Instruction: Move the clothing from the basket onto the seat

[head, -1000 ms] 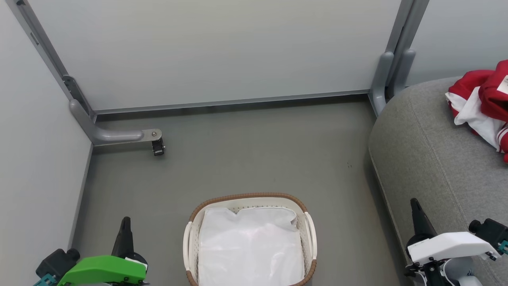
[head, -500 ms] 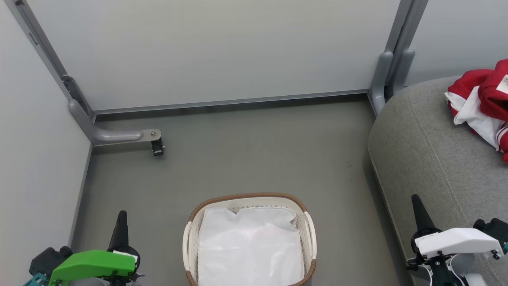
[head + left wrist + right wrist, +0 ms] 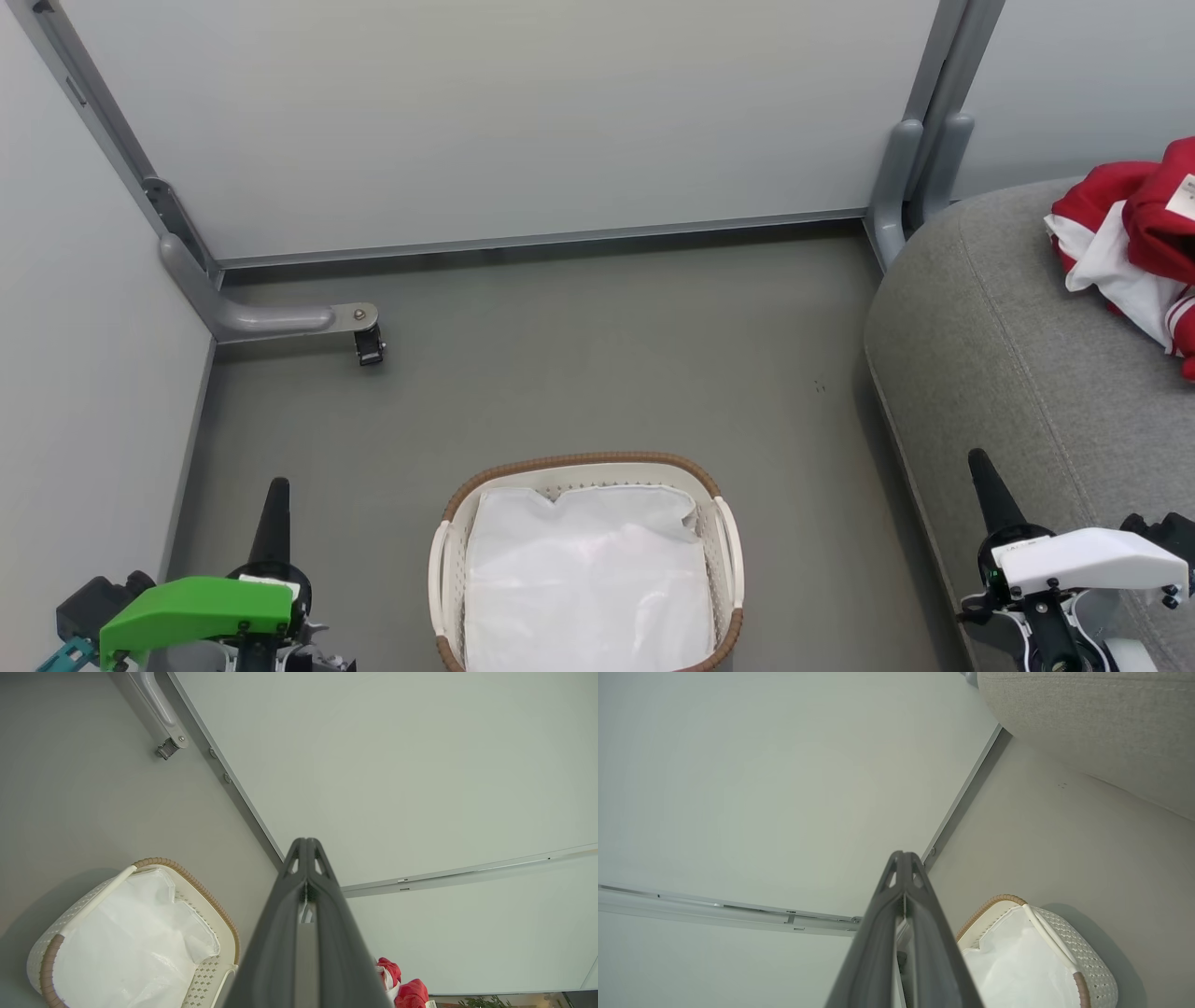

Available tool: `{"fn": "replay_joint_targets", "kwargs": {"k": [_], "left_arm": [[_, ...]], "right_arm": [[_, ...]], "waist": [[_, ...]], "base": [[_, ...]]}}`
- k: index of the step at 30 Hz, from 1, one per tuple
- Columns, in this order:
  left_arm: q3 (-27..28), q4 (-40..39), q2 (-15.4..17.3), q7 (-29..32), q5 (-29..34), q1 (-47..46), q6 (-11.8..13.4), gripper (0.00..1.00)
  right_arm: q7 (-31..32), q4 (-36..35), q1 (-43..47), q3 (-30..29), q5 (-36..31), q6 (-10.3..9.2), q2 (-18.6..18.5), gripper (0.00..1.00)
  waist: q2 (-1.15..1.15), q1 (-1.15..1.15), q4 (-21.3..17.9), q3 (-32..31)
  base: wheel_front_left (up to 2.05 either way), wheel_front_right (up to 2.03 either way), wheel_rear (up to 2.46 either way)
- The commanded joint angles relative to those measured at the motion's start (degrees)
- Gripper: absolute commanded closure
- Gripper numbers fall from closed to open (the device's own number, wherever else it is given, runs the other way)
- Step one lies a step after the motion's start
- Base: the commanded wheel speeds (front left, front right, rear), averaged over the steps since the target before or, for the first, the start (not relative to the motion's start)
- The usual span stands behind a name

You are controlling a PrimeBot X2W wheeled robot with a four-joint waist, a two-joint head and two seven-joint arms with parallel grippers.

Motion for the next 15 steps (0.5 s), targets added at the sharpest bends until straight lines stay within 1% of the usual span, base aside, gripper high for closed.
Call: {"fn": "replay_joint_targets", "kwargs": {"k": [1,15], "left_arm": [[0.61,-0.56,0.11,0.43,-1.49,-1.53,-0.43,1.00],[1.91,-0.97,-0.02,2.24,-7.45,-2.17,-0.97,1.00]], "right_arm": [[0.44,-0.66,-1.14,-0.26,1.51,-0.03,-0.34,1.00],[2.25,-1.01,-1.52,-0.79,8.35,-0.04,-0.39,1.00]], "waist": [[0.00,0.00,-0.01,0.01],[0.00,0.00,-0.14,0.06]], "base": [[0.00,0.00,0.00],[0.00,0.00,0.00]]}}
